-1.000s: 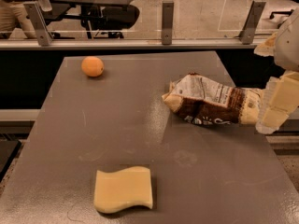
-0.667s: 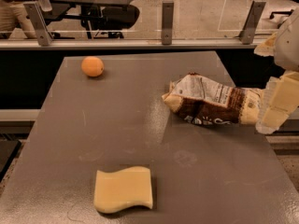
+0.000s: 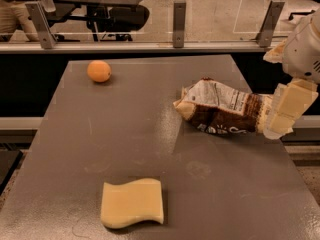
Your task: Move brown chip bag near sponge
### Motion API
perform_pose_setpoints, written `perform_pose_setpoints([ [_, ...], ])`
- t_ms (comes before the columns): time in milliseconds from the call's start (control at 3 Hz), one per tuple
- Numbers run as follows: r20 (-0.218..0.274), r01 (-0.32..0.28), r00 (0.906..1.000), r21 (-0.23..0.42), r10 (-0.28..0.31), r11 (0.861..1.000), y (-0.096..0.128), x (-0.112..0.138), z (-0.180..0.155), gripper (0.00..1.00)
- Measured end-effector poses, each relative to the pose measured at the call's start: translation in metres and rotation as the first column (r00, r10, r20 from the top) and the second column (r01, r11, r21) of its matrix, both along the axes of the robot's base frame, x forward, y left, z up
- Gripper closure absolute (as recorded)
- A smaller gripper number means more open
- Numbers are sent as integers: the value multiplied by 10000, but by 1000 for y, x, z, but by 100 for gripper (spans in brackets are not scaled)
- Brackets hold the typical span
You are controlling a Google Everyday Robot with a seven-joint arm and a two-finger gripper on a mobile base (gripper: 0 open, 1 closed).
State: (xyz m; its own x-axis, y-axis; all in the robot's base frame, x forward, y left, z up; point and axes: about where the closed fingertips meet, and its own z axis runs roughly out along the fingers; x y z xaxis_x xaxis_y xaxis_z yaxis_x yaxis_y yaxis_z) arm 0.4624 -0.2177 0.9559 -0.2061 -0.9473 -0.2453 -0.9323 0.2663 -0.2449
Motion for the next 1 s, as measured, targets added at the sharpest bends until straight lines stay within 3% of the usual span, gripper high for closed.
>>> perform_pose_setpoints([
  [1000, 162, 36, 9999, 73, -37, 10000, 6, 32, -63, 0],
])
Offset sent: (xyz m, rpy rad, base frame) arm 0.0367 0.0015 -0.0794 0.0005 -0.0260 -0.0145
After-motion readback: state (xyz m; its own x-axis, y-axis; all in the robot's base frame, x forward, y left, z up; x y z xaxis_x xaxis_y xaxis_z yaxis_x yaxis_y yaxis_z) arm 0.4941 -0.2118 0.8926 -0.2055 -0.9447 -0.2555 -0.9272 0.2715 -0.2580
